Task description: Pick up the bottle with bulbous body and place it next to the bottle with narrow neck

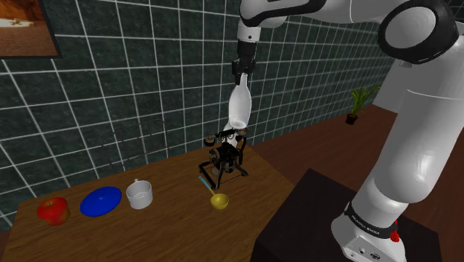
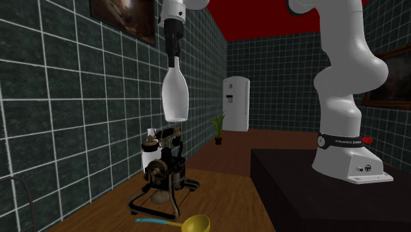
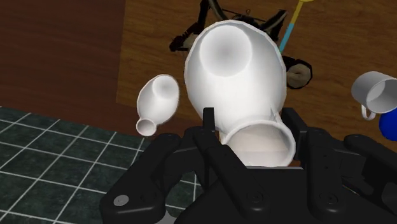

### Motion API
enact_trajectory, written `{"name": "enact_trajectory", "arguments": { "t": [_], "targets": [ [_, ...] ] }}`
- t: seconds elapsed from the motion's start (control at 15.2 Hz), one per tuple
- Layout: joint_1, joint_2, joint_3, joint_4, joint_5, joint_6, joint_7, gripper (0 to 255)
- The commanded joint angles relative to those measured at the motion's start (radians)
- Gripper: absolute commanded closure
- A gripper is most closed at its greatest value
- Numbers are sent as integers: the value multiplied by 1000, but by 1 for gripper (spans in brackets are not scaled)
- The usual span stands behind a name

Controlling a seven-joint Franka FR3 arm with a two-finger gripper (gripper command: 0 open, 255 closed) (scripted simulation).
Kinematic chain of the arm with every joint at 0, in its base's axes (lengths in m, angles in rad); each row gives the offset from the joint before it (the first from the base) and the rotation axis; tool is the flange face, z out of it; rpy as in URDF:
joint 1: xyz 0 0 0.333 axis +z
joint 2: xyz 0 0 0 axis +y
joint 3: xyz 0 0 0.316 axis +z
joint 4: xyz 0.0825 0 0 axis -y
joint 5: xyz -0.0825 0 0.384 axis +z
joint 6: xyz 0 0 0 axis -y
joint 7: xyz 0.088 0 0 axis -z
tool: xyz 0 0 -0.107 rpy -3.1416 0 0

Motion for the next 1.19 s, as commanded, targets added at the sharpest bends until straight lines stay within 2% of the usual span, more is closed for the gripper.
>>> {"name": "enact_trajectory", "arguments": {
  "t": [0.0, 0.59, 0.92, 0.99, 1.06, 1.12],
  "targets": [
    [-29, 25, -21, 33, 5, -7, -51, 255],
    [-148, 221, -86, 310, 35, -92, -232, 255],
    [-227, 395, -106, 579, 59, -189, -318, 255],
    [-245, 443, -109, 656, 65, -219, -334, 255],
    [-275, 533, -110, 807, 74, -281, -354, 255],
    [-273, 518, -109, 767, 72, -256, -355, 255]
  ]
}}
